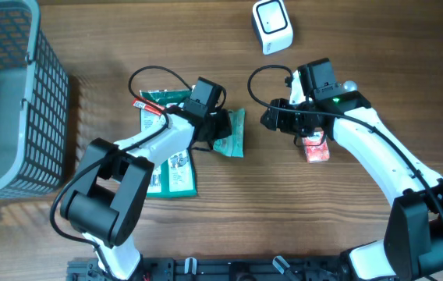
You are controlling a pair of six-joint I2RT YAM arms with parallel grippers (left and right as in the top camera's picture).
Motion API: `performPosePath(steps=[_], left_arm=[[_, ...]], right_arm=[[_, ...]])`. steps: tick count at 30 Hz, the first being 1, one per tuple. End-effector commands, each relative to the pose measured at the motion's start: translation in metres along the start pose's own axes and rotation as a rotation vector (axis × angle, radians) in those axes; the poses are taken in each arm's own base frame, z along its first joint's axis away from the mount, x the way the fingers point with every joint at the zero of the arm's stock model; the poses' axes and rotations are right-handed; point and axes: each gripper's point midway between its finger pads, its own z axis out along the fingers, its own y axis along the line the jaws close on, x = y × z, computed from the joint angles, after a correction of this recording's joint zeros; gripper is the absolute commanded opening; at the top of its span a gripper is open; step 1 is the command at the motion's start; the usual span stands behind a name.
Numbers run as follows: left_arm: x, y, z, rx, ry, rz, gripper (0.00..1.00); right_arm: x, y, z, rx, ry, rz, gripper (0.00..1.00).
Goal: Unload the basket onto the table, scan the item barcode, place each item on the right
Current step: 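Close the left gripper on the mint-green wipes pack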
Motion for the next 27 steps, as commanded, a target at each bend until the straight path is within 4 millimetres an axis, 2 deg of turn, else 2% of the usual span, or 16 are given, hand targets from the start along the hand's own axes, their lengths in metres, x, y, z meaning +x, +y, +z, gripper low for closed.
performPosePath(steps=[1, 5, 7, 9, 12, 13, 14, 17, 19, 22, 24, 27], left_arm=[[0.053, 0.004, 0.012, 0.063, 0.211, 0.09, 0.22], [0.073, 0.001, 0.01, 0.065, 0.284, 0.089, 0.22], [0.08, -0.004, 0.007, 0.064, 0.299, 0.106, 0.21], [0.067, -0.016, -0.009, 0.094, 0.247, 0.115, 0.29], [0.034, -0.037, -0.056, 0.152, 0.105, 0.083, 0.39], [0.024, -0.034, -0.075, 0.121, 0.043, 0.062, 0.38], [0.022, -0.026, -0.083, 0.069, 0.015, 0.038, 0.36], [0.033, 0.007, -0.083, -0.09, 0.041, -0.013, 0.35], [0.042, 0.017, -0.08, -0.131, 0.072, -0.023, 0.35], [0.047, 0.022, -0.075, -0.142, 0.086, -0.026, 0.34], [0.048, 0.024, -0.075, -0.155, 0.086, -0.058, 0.34], [0.048, 0.032, -0.077, -0.198, 0.077, -0.071, 0.34]], right_arm=[[0.008, 0.0, 0.003, -0.005, 0.032, -0.011, 0.56], [0.009, -0.001, 0.003, -0.001, 0.036, 0.016, 0.57], [0.009, -0.001, 0.003, -0.002, 0.036, 0.016, 0.6], [0.009, -0.001, 0.003, -0.002, 0.036, 0.015, 0.6], [0.009, -0.001, 0.003, -0.002, 0.036, 0.015, 0.61], [0.009, -0.001, 0.003, -0.002, 0.036, 0.015, 0.61], [0.009, -0.001, 0.003, -0.002, 0.037, 0.015, 0.61], [0.009, -0.001, 0.004, -0.002, 0.037, 0.013, 0.6], [0.009, -0.001, 0.004, -0.002, 0.037, 0.012, 0.59], [0.014, 0.01, 0.007, -0.013, 0.043, -0.018, 0.47], [0.02, 0.024, 0.013, -0.03, 0.048, -0.063, 0.42], [0.021, 0.031, 0.026, -0.04, 0.054, -0.055, 0.16]])
